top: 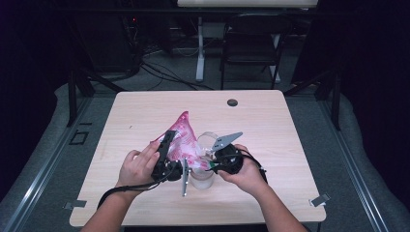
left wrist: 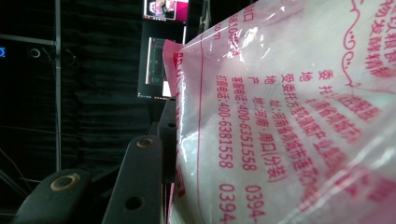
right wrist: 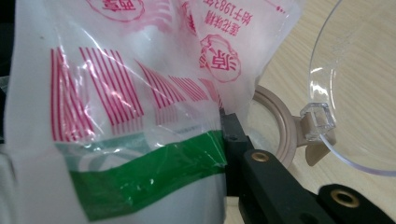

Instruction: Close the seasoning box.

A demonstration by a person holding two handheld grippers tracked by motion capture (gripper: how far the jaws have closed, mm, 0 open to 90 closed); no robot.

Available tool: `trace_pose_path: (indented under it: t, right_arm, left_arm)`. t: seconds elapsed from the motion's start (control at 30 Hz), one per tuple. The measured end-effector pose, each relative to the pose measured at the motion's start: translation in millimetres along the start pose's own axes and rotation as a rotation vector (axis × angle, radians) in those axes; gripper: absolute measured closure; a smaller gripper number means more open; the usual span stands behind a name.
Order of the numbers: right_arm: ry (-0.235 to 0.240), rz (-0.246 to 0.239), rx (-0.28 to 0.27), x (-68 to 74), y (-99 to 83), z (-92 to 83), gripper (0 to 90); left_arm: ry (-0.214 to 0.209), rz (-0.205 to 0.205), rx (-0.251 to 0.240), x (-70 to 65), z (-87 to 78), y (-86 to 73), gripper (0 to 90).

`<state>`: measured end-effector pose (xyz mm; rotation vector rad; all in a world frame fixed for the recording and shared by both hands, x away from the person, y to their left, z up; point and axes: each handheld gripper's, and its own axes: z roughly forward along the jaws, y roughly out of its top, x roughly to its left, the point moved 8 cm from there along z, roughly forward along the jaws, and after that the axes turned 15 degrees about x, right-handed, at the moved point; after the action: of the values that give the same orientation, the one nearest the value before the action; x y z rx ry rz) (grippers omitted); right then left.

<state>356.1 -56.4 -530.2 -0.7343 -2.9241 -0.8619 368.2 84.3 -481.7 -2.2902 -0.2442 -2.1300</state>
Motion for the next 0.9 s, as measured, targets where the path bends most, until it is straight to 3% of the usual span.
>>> trace_pose_path:
  t: [0.9]
  right_arm:
    - [0.019, -0.001, 0.005, 1.8, 0.1, 3.4, 90.0]
  left_arm:
    - [-0.003, 0.007, 0.003, 1.7, -4.7, -1.1, 65.3]
